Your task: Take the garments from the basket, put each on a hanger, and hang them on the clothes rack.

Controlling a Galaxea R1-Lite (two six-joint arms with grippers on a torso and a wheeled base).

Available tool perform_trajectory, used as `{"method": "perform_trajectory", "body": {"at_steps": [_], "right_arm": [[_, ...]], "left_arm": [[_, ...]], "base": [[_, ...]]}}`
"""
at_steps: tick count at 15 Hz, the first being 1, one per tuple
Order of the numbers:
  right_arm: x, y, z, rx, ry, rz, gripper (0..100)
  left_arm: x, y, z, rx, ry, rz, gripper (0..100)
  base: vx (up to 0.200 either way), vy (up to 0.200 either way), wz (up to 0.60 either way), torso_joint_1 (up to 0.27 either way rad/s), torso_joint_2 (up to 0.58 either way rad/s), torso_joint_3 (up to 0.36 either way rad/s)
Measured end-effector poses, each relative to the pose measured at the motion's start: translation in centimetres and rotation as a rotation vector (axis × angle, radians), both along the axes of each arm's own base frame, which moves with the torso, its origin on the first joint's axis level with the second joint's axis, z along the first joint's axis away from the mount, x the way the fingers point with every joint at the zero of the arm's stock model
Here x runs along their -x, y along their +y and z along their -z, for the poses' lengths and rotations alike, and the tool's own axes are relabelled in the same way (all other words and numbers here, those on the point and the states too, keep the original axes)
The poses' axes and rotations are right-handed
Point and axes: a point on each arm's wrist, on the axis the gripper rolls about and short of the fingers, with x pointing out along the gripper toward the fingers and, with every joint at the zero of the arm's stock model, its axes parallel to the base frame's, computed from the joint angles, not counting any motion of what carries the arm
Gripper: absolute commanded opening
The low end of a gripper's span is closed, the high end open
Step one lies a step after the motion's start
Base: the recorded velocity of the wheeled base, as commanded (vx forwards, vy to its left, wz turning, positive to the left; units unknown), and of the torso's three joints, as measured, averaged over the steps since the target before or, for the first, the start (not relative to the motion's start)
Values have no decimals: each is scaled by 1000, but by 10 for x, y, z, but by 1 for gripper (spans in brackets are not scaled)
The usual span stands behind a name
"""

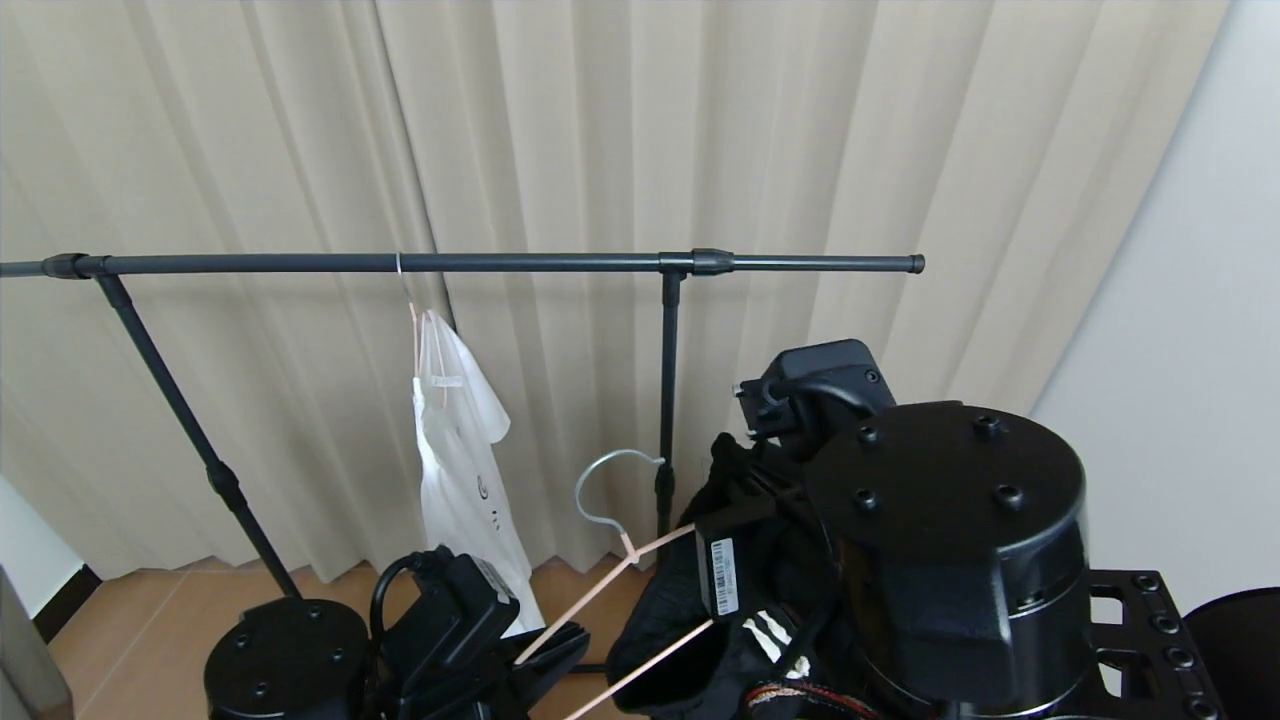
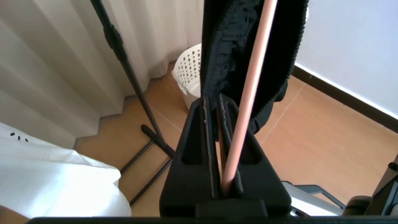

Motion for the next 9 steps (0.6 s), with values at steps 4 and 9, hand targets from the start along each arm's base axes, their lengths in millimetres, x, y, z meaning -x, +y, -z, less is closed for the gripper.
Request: {"method": "perform_trajectory", "body": {"at_steps": [4,9], "right_arm": [[5,8,-14,-126,4,-18,0],[8,8,-16,-137,10,-37,0]], "left_arm": [[0,-1,3,-11,7,-8,0],[-1,-6,-2,58,-20,-15,0]], "base": [[0,0,0,0,0,0],[0,0,0,0,0,0]]}}
